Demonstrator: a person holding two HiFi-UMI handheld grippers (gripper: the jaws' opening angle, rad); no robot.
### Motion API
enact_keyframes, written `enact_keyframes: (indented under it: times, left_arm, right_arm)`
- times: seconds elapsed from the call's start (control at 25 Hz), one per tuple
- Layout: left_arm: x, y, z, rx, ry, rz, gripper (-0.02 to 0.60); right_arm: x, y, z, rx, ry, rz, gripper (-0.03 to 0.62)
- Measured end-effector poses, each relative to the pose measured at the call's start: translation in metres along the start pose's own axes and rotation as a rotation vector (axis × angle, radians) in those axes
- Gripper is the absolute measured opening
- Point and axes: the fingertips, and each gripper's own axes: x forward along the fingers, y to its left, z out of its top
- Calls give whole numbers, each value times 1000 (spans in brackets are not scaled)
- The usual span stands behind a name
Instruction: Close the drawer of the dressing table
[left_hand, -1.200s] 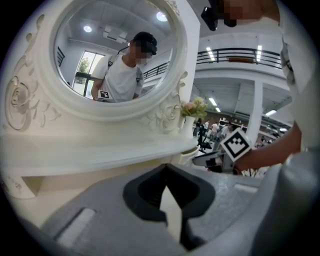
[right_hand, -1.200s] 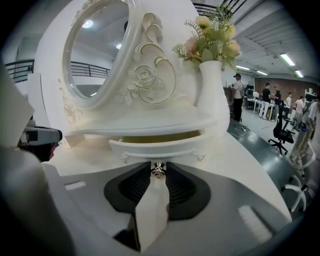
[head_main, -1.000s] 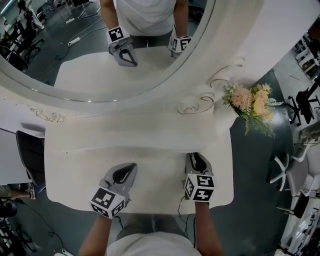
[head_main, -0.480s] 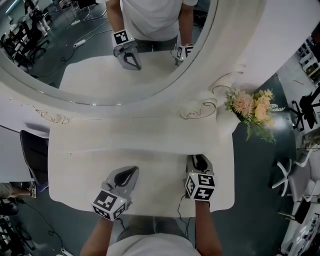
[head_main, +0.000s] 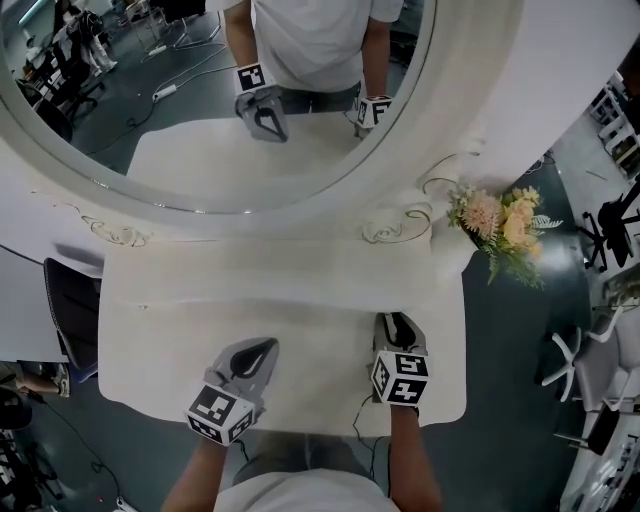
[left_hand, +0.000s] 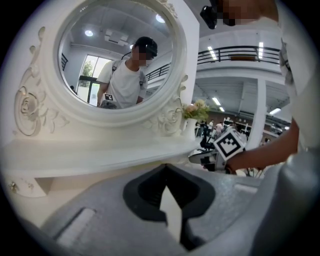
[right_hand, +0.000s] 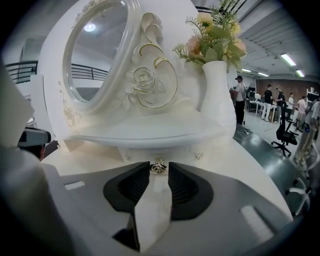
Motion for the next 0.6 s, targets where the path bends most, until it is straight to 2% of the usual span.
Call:
enact_keyframes:
  times: [0.32,0.6]
  left_arm:
    - [-15,-7,11,10,-36,14,0]
    - [-37,-6,34,17,-107,55,-1]
  right_arm:
    - [-30,9,-3,4,2,14,101]
    - [-66,17,5,-8,-29,16,100]
